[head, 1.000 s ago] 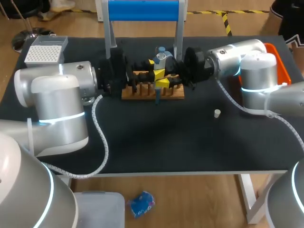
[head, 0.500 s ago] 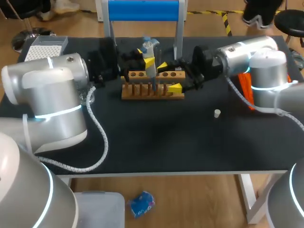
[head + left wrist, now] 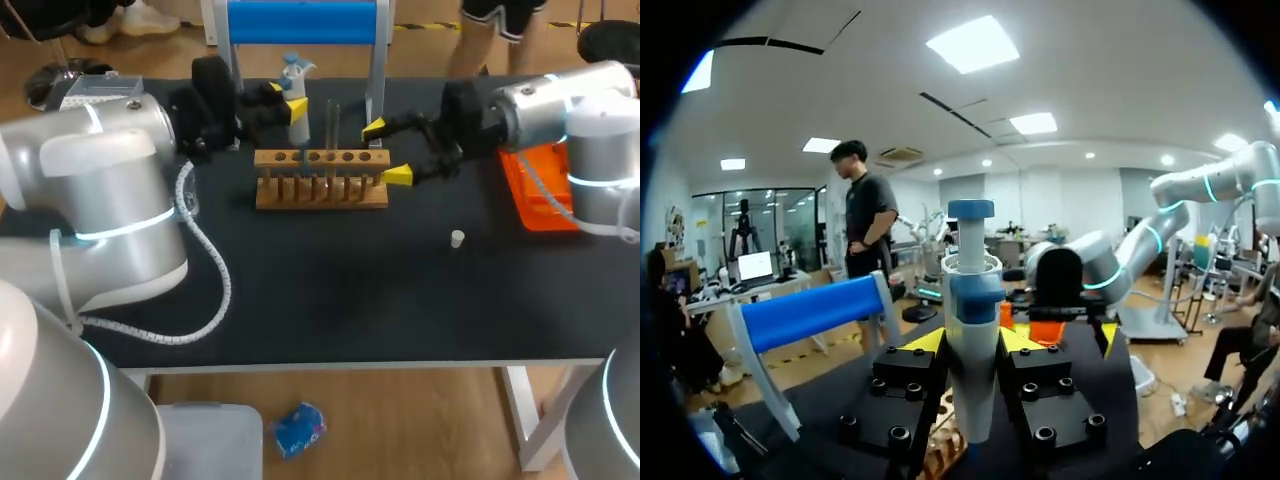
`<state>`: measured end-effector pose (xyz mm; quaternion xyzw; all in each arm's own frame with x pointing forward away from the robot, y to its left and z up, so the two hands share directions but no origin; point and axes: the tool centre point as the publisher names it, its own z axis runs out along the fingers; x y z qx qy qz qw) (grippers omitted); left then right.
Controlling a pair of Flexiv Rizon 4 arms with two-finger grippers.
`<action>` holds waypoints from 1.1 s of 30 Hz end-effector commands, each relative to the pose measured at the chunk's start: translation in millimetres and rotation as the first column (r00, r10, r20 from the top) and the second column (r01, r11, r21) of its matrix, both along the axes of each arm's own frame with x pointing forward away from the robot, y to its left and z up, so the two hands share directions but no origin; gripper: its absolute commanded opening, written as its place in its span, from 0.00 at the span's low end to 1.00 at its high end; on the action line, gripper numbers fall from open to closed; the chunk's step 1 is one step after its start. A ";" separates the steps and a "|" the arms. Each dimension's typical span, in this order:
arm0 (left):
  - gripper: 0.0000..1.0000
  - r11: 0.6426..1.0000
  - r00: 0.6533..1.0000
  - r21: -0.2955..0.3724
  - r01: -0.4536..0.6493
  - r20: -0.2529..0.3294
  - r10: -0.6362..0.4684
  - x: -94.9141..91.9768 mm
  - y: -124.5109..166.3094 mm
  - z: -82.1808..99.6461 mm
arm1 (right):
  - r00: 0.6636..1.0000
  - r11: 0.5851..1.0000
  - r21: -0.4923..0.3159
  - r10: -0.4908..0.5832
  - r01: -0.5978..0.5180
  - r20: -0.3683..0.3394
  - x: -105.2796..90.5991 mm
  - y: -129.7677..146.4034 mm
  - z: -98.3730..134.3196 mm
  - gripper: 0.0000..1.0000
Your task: Invert the test tube, pick up the pipette, mount the tip to pipette, aspirate from beaker and dispense into the tube, eject the tip, return the pipette, and cap with the stopper.
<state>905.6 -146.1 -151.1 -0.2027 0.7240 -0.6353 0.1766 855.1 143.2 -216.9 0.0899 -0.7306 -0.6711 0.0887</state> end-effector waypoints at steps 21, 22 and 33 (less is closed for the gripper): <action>0.00 0.901 0.889 0.141 -0.409 -0.160 0.429 82.6 23.7 11.2 | 0.954 0.950 -0.089 -0.300 0.300 0.018 45.5 -68.0 25.4 1.00; 0.00 0.901 0.889 0.141 -0.409 -0.160 0.429 82.6 23.7 11.2 | 0.954 0.950 -0.089 -0.300 0.300 0.018 45.5 -68.0 25.4 1.00; 0.00 0.901 0.889 0.141 -0.409 -0.160 0.429 82.6 23.7 11.2 | 0.954 0.950 -0.089 -0.300 0.300 0.018 45.5 -68.0 25.4 1.00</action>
